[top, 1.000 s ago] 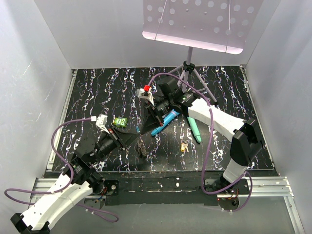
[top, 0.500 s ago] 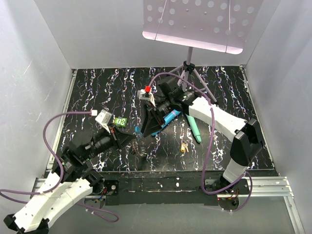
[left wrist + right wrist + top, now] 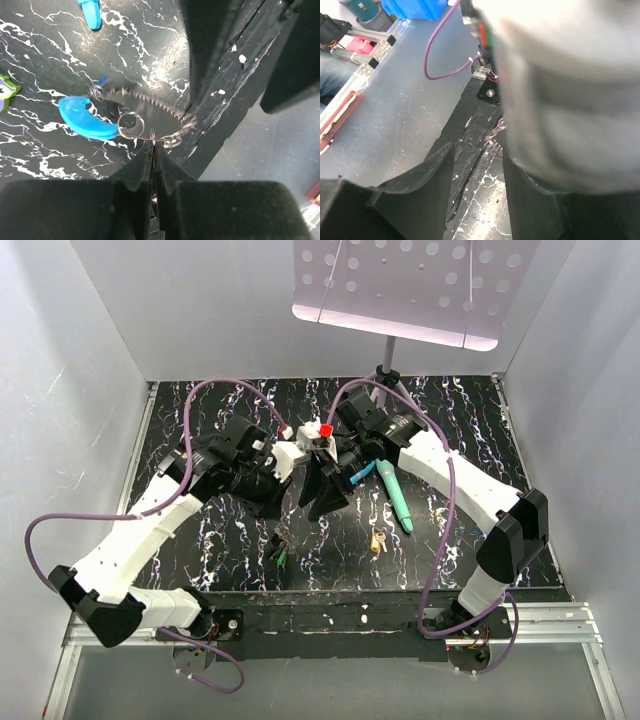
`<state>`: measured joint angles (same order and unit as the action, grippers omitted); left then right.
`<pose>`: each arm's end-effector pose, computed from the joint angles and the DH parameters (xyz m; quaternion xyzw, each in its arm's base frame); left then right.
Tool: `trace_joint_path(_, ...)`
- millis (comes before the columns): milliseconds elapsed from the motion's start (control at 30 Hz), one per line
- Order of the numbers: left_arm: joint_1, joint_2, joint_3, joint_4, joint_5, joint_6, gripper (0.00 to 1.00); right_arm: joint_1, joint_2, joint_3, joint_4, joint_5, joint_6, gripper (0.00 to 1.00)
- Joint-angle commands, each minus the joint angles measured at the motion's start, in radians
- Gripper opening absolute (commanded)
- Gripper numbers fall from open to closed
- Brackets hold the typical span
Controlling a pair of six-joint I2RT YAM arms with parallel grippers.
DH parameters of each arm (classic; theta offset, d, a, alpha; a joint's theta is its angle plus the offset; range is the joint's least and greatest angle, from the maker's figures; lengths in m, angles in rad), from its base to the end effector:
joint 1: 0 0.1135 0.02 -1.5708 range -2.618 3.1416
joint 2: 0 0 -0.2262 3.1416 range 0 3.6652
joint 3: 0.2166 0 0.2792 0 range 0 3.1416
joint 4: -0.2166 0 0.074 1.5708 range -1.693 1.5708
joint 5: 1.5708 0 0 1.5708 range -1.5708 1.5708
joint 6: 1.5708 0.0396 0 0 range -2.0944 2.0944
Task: Put the keys on the keyring
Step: Adjust the keyring.
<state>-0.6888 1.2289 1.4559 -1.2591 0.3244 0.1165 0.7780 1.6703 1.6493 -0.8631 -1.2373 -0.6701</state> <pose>0.1877 -0.1709 0.3507 0.4123 0.8584 -0.2235 0.2080 0.2384 0.2874 0.3256 -0.6544 0.4453 0.5601 0.2444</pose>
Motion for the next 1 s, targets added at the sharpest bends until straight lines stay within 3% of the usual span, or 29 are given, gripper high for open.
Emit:
trace_joint_path(0, 0.006, 0.033, 0.113, -0.212, 0.039, 0.127, 0.00, 0.000, -0.030, -0.054, 0.093, -0.030, 0.006, 0.50)
trace_joint_path(333, 0.005, 0.064, 0.173, -0.200, 0.087, 0.117, 0.00, -0.016, -0.029, -0.203, 0.528, -0.042, 0.328, 0.47)
trace_joint_path(567, 0.006, 0.032, 0.159, -0.165, 0.119, 0.089, 0.00, -0.013, -0.024, -0.253, 0.769, -0.143, 0.538, 0.46)
trace_joint_path(700, 0.009, -0.012, 0.118, -0.129, 0.120, 0.060, 0.00, -0.029, -0.049, -0.253, 0.759, -0.209, 0.560, 0.45)
trace_joint_path(867, 0.014, -0.065, 0.063, -0.085, 0.136, 0.023, 0.00, -0.080, -0.052, -0.134, 0.469, -0.229, 0.353, 0.47)
trace_joint_path(967, 0.014, -0.078, 0.041, -0.054, 0.140, 0.014, 0.00, -0.077, -0.053, -0.152, 0.489, -0.205, 0.368, 0.48)
